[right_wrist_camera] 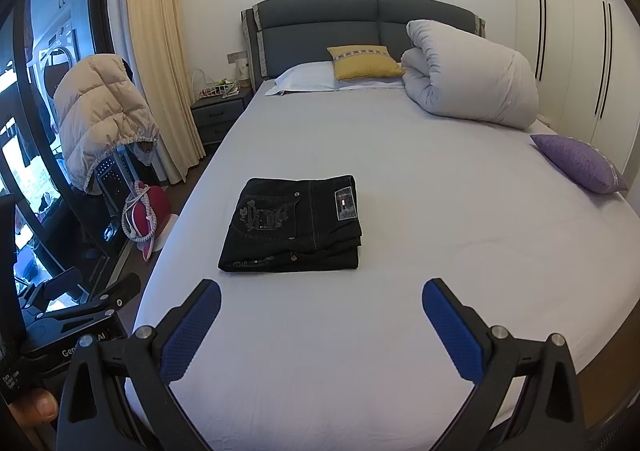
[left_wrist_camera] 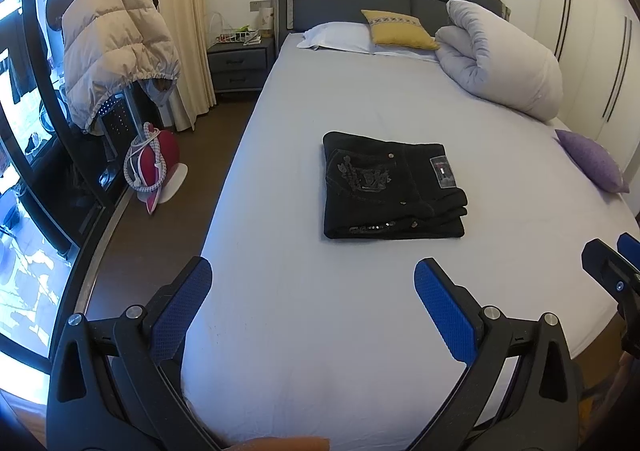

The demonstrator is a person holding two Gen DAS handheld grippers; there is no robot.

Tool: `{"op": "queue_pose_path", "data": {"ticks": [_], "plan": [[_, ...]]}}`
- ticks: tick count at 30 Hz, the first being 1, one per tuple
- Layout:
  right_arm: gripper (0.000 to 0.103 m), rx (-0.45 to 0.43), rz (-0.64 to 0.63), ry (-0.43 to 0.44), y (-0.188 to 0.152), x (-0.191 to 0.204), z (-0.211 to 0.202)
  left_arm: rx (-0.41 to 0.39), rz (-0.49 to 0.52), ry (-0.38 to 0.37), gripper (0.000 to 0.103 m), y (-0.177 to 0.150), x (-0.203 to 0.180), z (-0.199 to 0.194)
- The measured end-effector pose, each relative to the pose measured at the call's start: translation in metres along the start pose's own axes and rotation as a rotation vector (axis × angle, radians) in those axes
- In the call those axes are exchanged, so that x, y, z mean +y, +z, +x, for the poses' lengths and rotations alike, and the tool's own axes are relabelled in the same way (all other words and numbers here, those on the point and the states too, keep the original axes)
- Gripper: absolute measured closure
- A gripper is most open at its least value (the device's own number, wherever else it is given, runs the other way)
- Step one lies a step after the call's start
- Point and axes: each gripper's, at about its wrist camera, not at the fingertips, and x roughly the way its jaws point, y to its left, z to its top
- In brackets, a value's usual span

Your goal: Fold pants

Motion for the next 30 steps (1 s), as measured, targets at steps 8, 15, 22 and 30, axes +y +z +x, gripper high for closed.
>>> {"op": "queue_pose_path", "data": {"ticks": [8, 15, 22, 30], "plan": [[0.000, 0.004, 0.002, 0.000, -0.0005, 0.0008, 0.0013, 0.005, 0.001, 0.001, 0.000, -0.0017, 0.0007, 0.0018], [0.000, 0.006, 0.003, -0.001, -0.0020, 0.0013, 0.0016, 0.007, -0.001, 0.002, 0.000, -0.0032, 0.0000, 0.0015], [0.000, 0.008, 0.002, 0.000, -0.0029, 0.0013, 0.0021, 0.008, -0.001, 0.004, 0.000, -0.0040, 0.0001, 0.0017], [0.000, 0.010, 0.001, 0.000, -0.0047, 0.0004, 0.0030, 0.011, -0.002, 0.001, 0.000, -0.0051, -0.0003, 0.0024]]}}
